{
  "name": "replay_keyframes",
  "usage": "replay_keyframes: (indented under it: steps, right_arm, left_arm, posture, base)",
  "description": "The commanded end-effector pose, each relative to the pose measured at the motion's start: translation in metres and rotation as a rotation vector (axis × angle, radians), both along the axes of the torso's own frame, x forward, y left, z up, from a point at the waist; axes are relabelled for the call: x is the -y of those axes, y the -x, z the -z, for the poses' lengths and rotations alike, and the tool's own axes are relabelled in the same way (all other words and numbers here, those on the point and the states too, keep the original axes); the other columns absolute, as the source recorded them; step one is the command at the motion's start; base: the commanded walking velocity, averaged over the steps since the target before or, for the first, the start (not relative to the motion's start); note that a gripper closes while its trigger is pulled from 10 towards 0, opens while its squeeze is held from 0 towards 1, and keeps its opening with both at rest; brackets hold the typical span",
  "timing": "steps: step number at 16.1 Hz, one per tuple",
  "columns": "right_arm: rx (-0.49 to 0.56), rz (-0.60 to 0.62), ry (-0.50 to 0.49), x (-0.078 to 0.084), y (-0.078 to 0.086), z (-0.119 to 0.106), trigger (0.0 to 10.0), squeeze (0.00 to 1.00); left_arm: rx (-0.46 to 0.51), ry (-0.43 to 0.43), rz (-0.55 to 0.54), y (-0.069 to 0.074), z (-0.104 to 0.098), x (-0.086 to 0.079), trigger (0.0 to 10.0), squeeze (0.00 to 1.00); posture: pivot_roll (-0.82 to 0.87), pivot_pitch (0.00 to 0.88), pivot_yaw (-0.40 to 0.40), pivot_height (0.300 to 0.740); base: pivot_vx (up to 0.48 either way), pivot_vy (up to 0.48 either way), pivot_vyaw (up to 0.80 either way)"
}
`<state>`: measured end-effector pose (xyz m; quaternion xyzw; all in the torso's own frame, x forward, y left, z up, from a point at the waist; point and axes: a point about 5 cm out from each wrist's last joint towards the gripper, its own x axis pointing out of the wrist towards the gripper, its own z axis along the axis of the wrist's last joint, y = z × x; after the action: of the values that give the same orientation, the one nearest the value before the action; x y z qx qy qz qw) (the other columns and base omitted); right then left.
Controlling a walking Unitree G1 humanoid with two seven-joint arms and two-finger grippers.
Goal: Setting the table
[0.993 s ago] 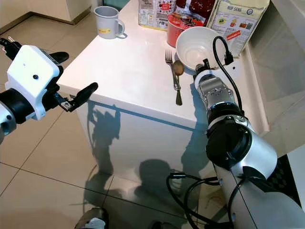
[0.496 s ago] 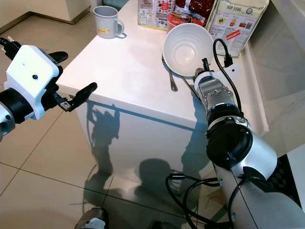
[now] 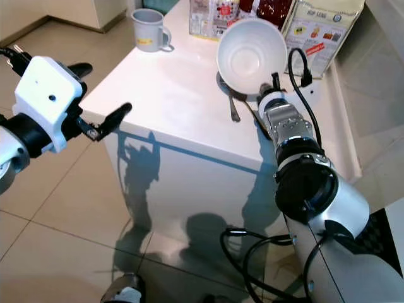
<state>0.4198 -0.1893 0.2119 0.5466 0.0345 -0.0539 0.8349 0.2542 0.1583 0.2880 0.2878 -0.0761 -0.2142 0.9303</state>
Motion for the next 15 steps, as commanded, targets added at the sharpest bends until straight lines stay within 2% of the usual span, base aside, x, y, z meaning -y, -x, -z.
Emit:
replay_keyframes:
  steps: [1, 3, 4, 6, 7, 9, 11, 12, 13, 14, 15]
  right_arm:
    - [0.134, 0.028, 0.036, 0.010, -0.004, -0.034, 0.0, 0.00]
    - [0.208, -0.006, 0.117, 0.006, -0.006, -0.050, 0.0, 0.00]
    - [0.256, -0.049, 0.238, 0.002, -0.006, -0.059, 0.0, 0.00]
    - [0.333, -0.100, 0.331, -0.001, -0.006, -0.069, 0.0, 0.00]
    - [0.388, -0.111, 0.357, 0.003, -0.005, -0.075, 0.0, 0.00]
    - [0.438, -0.125, 0.372, 0.010, -0.002, -0.076, 0.0, 0.00]
    - [0.483, -0.160, 0.423, 0.014, 0.004, -0.068, 0.0, 0.00]
    - [0.472, -0.138, 0.426, 0.019, 0.010, -0.060, 0.0, 0.00]
    - [0.474, -0.095, 0.443, 0.024, 0.023, -0.055, 0.0, 0.00]
    - [0.480, -0.058, 0.502, 0.026, 0.039, -0.053, 0.0, 0.00]
    - [0.482, -0.045, 0.535, 0.026, 0.047, -0.052, 0.0, 0.00]
  left_arm:
    - [0.021, 0.004, 0.005, -0.003, 0.000, 0.004, 10.0, 0.00]
    - [0.037, 0.018, -0.029, -0.010, 0.004, 0.005, 10.0, 0.00]
    - [0.053, 0.049, -0.067, -0.016, 0.007, 0.006, 10.0, 0.00]
    - [0.063, 0.112, -0.123, -0.023, 0.011, 0.007, 10.0, 0.00]
    - [0.055, 0.259, -0.168, -0.027, 0.009, 0.010, 10.0, 0.00]
    - [0.050, 0.334, -0.173, -0.029, 0.010, 0.017, 10.0, 0.00]
    - [0.026, 0.330, -0.168, -0.027, 0.024, 0.024, 10.0, 0.00]
    - [0.003, 0.367, -0.204, -0.026, 0.033, 0.021, 10.0, 0.00]
    - [-0.014, 0.365, -0.241, -0.025, 0.045, 0.019, 10.0, 0.00]
    - [-0.032, 0.360, -0.251, -0.023, 0.054, 0.019, 10.0, 0.00]
    - [-0.041, 0.363, -0.250, -0.022, 0.056, 0.019, 10.0, 0.00]
  posture:
    - [0.32, 0.024, -0.072, 0.740]
    - [0.28, 0.000, -0.063, 0.740]
    - [0.25, 0.000, -0.064, 0.740]
    - [0.20, 0.000, -0.062, 0.740]
    - [0.18, 0.000, -0.057, 0.740]
    - [0.15, 0.000, -0.056, 0.740]
    - [0.10, 0.000, -0.041, 0.740]
    - [0.08, 0.000, -0.037, 0.740]
    - [0.05, 0.000, -0.027, 0.740]
    - [0.03, 0.000, -0.022, 0.740]
    - [0.03, 0.000, -0.020, 0.740]
  base:
    - [0.000, 0.000, 0.00]
    - [0.000, 0.000, 0.00]
    - [0.000, 0.000, 0.00]
    - [0.000, 0.000, 0.00]
    - [0.000, 0.000, 0.00]
    - [0.000, 0.000, 0.00]
    - [0.000, 0.000, 0.00]
    - [0.000, 0.000, 0.00]
    - [0.000, 0.000, 0.00]
    - [0.000, 0.000, 0.00]
    - [0.000, 0.000, 0.00]
